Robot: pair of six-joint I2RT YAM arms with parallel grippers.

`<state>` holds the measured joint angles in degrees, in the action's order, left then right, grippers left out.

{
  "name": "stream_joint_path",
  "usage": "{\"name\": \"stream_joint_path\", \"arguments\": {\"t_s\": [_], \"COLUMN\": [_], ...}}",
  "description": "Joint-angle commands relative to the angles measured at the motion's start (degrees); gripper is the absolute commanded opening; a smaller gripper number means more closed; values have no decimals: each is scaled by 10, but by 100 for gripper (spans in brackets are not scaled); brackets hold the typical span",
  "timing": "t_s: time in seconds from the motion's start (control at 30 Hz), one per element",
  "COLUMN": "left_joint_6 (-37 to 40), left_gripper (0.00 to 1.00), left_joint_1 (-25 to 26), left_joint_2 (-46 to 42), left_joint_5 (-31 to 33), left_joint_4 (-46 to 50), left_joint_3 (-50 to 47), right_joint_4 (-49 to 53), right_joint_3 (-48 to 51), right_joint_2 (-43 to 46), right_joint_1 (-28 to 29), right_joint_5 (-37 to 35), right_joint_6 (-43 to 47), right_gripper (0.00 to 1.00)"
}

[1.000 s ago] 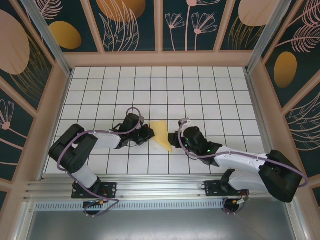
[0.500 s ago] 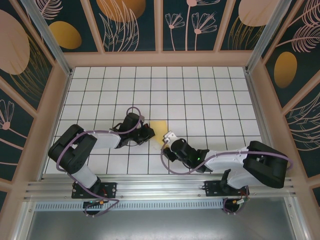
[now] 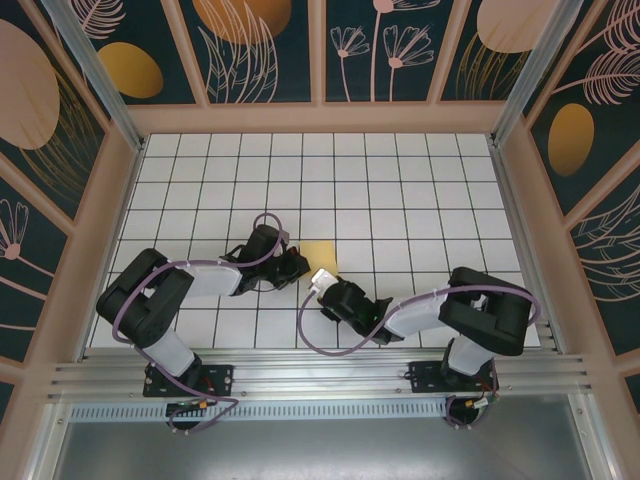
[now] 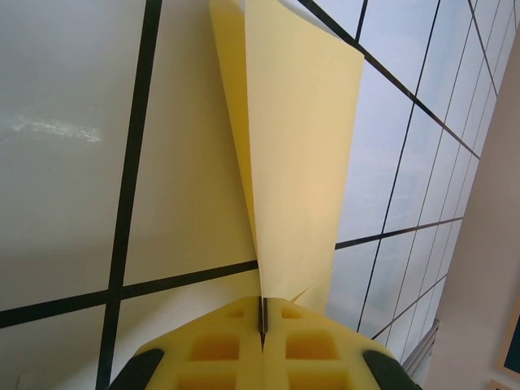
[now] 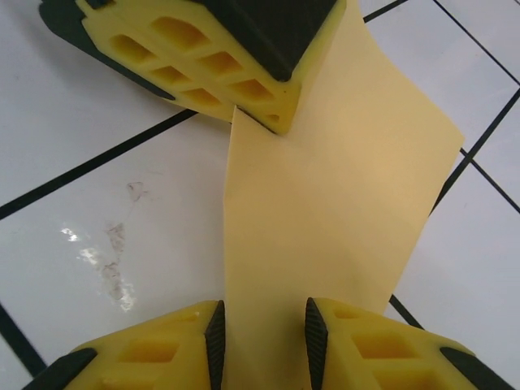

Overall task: Fold a paper plane with a square sheet of paper (pick it up from the middle)
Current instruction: Fold the wing for the fifth time at the center of the table.

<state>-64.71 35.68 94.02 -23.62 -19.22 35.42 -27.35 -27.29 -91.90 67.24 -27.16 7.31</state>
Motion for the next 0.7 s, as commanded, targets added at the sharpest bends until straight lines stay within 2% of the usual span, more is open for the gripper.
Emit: {"name": "stream_joint_path", "arguments": {"t_s": [0.0, 0.43, 0.67], "left_joint_6": [15, 22, 20], "left_gripper": [0, 0, 0], "left_joint_1": [3, 3, 3], "left_joint_2": [-6, -3, -5], "left_joint_5": [-12, -12, -8], "left_joint_4": [12, 21, 22], "left_joint_3": [14, 19, 20], "right_joint_4": [-19, -25, -26], "right_joint_3": [-16, -24, -19], "right_joint_2": [-21, -59, -58], "right_joint_1": [4, 7, 7], "right_joint_5": [-20, -53, -66], "right_joint_6": [26, 33, 15], "right_gripper": [32, 21, 10]}}
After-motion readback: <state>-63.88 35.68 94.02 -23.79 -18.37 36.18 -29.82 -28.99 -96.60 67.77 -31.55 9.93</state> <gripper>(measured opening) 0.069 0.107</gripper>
